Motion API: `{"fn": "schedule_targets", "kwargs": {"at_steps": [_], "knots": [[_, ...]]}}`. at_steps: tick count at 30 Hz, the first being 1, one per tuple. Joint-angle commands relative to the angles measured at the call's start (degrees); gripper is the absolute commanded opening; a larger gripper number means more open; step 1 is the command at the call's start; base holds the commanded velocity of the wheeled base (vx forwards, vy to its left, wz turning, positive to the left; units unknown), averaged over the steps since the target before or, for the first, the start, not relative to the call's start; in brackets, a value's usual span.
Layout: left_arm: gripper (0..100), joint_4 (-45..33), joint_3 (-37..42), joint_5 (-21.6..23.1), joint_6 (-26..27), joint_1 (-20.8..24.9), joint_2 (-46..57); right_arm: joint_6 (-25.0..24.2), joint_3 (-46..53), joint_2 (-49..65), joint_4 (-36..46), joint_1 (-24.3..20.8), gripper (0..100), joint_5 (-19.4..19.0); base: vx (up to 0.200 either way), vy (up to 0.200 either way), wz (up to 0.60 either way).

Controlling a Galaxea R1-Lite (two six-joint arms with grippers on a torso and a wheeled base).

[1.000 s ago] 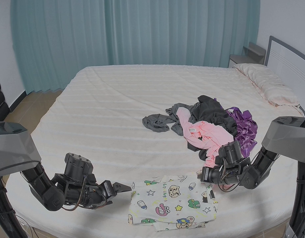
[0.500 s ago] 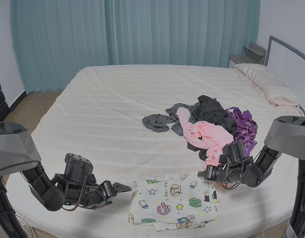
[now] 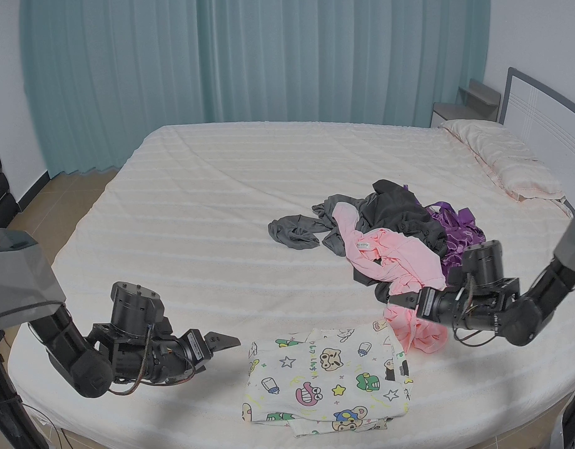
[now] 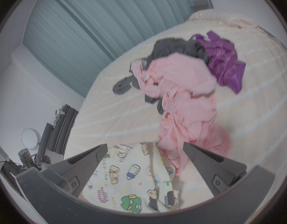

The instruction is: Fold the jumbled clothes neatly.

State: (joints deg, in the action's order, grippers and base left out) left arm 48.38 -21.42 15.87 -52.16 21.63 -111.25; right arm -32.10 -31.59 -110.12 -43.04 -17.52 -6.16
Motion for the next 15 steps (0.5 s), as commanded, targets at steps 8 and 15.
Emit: {"fn": "schedule_targets", "kwargs": {"at_steps": [8,15], "knots": [[100,1.2,10.3,-14.6,4.3,-5.5,41.8,0.6,21.8,49.5,2.0,2.7,100,4.0,0.0,0.0,0.0],[100,-11.0,14.8,-23.7,16.9,-5.5,64.8,3.5,25.4,70.9,17.7,3.1,100,11.7,0.0,0.0,0.0]]}}
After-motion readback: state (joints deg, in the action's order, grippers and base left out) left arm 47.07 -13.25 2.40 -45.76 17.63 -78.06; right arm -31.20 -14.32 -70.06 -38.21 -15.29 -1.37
